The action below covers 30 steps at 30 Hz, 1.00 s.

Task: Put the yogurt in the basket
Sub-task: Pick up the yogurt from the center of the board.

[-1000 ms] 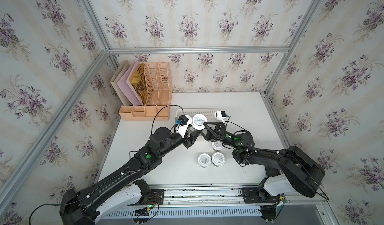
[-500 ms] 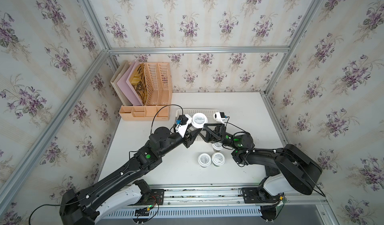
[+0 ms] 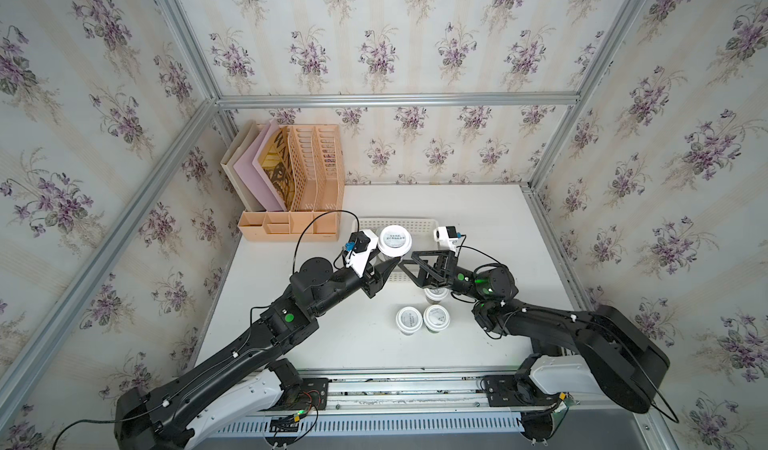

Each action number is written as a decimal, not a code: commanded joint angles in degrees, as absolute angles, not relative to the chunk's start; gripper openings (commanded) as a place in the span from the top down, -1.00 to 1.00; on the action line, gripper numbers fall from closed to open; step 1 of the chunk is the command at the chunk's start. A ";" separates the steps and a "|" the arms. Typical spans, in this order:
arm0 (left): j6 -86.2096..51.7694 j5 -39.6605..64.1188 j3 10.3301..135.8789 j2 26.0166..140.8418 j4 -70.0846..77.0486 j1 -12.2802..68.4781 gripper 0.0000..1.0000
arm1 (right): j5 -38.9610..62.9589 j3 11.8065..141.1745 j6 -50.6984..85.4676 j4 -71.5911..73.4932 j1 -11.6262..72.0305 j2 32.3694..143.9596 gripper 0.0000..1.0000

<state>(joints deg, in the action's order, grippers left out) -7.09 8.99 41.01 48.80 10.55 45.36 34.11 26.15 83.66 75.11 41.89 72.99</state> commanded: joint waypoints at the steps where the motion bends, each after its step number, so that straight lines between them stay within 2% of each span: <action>1: -7.38 9.66 40.95 47.83 8.56 45.31 -0.04 | 33.39 29.03 67.65 49.26 41.40 65.33 -1.00; 5: -7.47 10.45 41.37 46.69 5.43 45.34 -0.05 | 25.98 41.50 47.54 13.75 41.48 55.60 -1.00; 8: -7.38 11.28 41.48 46.31 3.38 45.31 -0.06 | 21.02 52.06 36.40 -4.52 41.48 53.77 -1.00; 11: -7.44 11.73 41.32 46.05 2.05 45.31 -0.07 | 18.32 60.86 29.25 -15.37 42.04 55.20 -1.00; 17: -8.17 12.69 40.56 45.70 0.81 45.35 -0.07 | 9.67 67.96 21.19 -24.52 45.90 58.64 -1.00; 30: -8.77 14.13 40.61 46.16 -1.04 45.33 -0.08 | -5.64 73.97 13.49 -24.70 59.98 65.95 -1.00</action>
